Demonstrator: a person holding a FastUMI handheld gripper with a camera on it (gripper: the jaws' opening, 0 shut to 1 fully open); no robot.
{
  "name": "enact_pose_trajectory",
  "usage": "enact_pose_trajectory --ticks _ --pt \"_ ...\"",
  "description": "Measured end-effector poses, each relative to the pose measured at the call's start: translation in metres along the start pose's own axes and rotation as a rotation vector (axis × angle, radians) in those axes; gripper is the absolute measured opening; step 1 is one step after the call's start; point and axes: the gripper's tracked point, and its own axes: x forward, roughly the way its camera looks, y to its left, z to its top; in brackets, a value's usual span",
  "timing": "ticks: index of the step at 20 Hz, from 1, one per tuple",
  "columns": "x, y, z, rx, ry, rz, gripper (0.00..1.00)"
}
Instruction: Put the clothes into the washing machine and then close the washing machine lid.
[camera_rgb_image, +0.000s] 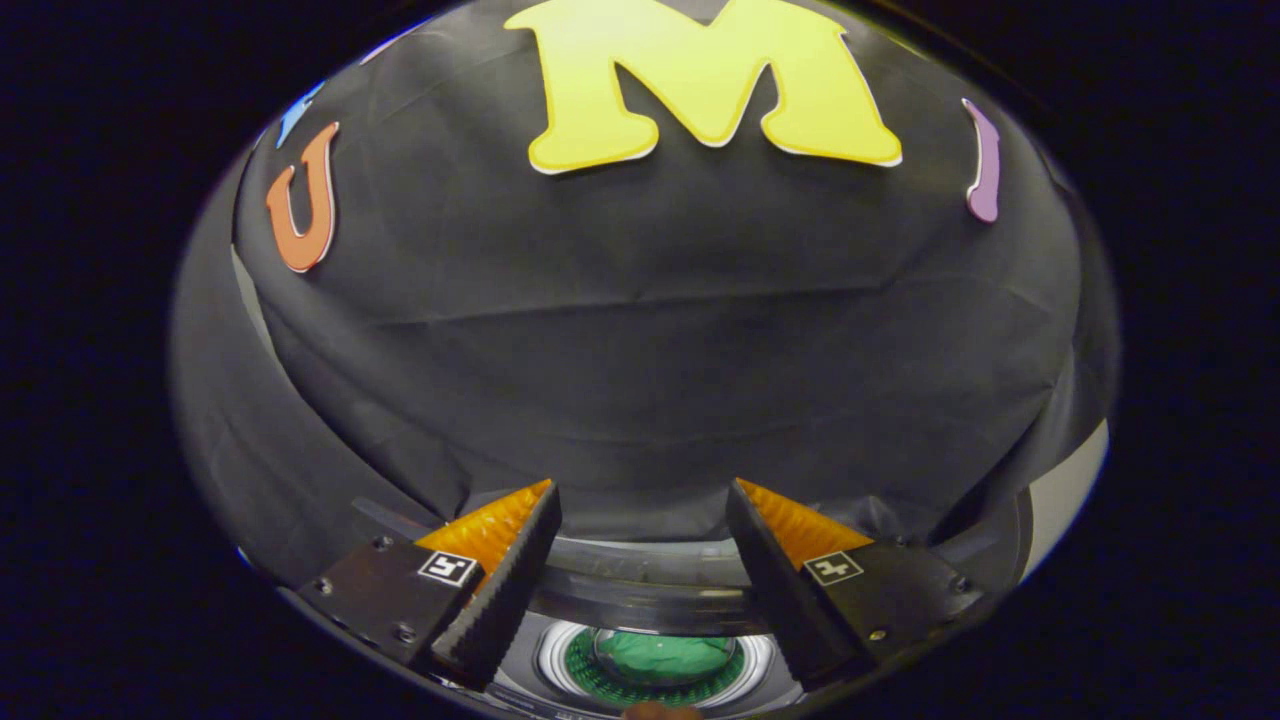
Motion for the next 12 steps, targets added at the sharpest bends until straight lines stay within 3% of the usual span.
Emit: enact_pose_trajectory --ticks 12 --pt "0.0059 0.0003 0.0053 -0.032 -0.108 0.022 1.0"
